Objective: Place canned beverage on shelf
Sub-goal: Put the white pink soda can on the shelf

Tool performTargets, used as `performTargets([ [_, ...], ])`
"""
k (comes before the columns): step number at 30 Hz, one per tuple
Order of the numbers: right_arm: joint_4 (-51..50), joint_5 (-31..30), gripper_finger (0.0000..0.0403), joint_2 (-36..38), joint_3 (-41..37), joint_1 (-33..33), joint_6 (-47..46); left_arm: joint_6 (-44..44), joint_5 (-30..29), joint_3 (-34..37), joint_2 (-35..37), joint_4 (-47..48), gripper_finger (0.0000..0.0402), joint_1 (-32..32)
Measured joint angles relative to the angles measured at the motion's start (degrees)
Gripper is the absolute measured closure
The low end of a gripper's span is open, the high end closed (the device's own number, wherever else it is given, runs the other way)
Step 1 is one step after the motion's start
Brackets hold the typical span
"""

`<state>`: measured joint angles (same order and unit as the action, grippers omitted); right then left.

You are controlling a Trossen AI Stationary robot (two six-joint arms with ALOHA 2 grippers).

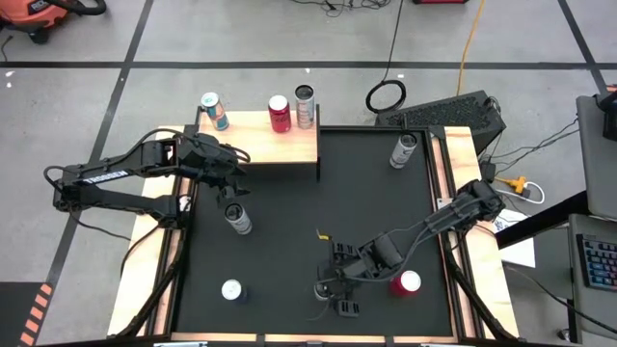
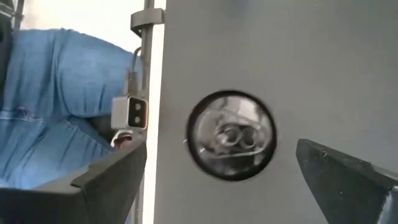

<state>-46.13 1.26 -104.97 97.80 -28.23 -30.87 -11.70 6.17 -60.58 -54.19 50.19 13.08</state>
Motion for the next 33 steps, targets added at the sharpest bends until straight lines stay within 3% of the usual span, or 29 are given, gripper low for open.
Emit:
performTargets([
  [11,0.1,-5.7,0.0007,-0.3,0.0,-2.5,1.4,0.0,0.0,0.0,0.0,0.0,0.011,0.0],
  [33,3.1,-5.7,0.0007,-4.8,0.0,-1.5,-0.1,0.0,0.0,0.0,0.0,0.0,0.011,0.0],
])
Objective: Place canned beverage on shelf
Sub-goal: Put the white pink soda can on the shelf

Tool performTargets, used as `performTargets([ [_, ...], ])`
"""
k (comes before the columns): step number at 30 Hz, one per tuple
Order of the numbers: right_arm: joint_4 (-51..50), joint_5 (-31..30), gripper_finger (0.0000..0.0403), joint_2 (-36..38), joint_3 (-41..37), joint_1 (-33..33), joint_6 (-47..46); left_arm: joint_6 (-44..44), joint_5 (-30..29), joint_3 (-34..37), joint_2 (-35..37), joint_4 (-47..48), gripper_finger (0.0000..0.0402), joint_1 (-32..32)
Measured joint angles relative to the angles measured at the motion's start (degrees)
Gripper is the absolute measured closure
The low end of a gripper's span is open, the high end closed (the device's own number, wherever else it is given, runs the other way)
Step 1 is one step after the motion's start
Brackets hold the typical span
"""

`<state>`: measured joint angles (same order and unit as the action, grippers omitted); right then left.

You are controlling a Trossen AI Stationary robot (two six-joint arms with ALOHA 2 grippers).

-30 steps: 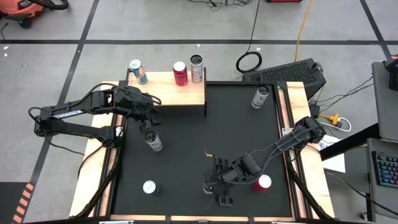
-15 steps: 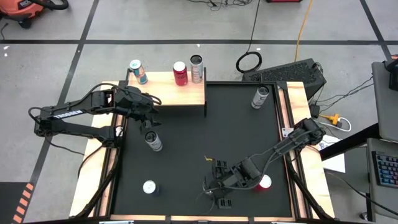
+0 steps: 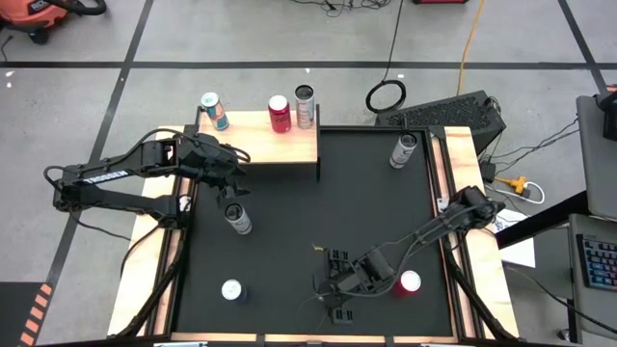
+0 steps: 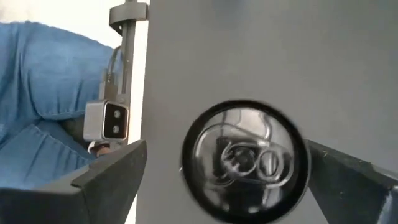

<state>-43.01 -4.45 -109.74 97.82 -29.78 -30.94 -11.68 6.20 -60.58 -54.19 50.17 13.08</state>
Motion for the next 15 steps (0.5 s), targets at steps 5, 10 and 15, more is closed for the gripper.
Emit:
performTargets([
  [5,0.5,0.0,0.0007,-1.0,0.0,1.4,-1.4,0.0,0.0,0.0,0.0,0.0,0.011,0.0],
  [10,-0.3,2.2,0.0007,-1.8,0.0,2.0,-1.4,0.1,0.0,0.0,0.0,0.0,0.011,0.0],
  [15,-1.0,3.2,0.0007,-2.7,0.0,2.0,-1.6,0.1,0.0,0.0,0.0,0.0,0.011,0.0],
])
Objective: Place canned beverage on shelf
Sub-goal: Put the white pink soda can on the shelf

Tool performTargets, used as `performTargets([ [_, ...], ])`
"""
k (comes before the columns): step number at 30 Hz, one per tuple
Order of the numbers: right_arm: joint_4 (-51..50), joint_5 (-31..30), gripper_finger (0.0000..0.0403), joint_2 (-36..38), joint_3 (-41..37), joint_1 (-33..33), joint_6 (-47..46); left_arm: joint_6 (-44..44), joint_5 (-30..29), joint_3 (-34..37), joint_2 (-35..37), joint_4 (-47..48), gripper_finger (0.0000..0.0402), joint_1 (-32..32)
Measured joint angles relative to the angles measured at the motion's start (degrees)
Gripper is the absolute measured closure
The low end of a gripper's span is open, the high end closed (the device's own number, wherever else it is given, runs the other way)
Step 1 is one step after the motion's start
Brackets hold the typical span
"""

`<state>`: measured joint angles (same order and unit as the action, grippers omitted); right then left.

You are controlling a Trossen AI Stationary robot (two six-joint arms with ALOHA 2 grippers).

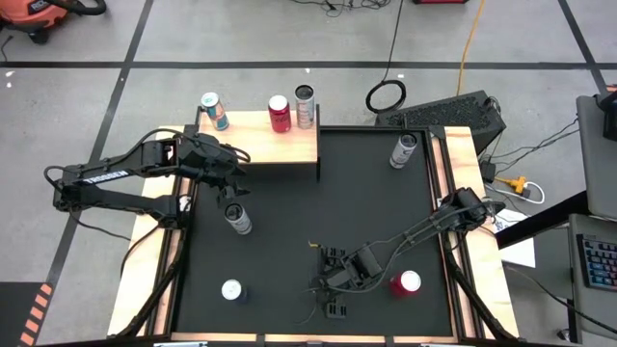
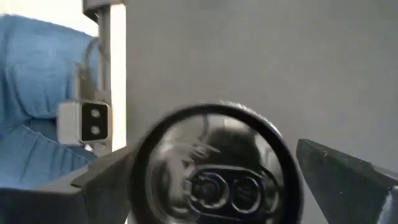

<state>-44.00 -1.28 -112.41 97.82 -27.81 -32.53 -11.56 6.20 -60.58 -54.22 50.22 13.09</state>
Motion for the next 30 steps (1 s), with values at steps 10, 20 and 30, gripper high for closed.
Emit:
performTargets([
  [10,0.3,1.5,0.0009,-2.4,0.0,0.0,0.0,0.0,0.0,0.0,0.0,0.0,0.011,0.0],
  [20,0.3,1.5,0.0084,-2.6,0.0,0.0,-0.6,-0.1,0.0,0.0,0.0,0.0,0.011,0.0],
  [30,0.4,1.0,0.0184,-2.6,0.0,0.1,-1.1,0.0,0.0,0.0,0.0,0.0,0.011,0.0],
])
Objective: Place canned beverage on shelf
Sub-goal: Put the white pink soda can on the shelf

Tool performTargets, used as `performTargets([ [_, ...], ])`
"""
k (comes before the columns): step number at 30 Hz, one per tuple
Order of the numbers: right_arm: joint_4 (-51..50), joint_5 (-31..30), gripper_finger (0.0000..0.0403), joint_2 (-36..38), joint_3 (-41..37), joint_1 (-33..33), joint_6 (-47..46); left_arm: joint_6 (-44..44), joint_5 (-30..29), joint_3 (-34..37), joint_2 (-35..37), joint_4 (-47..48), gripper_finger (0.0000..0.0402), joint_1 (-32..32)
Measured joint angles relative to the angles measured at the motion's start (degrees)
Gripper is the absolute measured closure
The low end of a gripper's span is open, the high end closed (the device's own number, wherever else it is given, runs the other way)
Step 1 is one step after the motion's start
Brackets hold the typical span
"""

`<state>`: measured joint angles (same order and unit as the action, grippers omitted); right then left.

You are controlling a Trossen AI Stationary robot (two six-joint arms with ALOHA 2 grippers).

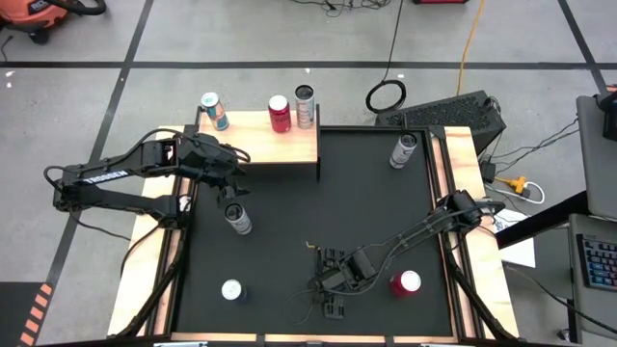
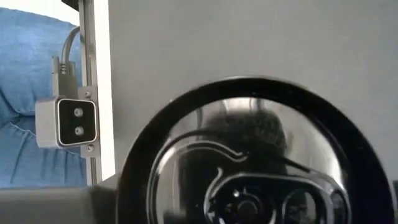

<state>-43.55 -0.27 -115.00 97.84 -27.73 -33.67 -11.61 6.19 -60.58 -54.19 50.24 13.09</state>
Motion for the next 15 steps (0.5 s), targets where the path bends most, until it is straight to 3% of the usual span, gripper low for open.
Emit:
performTargets([
  [9,-0.3,0.9,0.0184,0.0,0.4,1.6,0.1,0.0,-0.5,0.0,0.0,0.0,0.011,0.0],
  [15,-4.1,0.3,0.0184,-0.2,6.3,4.7,7.3,0.1,-3.7,0.0,0.0,0.0,0.011,0.0],
])
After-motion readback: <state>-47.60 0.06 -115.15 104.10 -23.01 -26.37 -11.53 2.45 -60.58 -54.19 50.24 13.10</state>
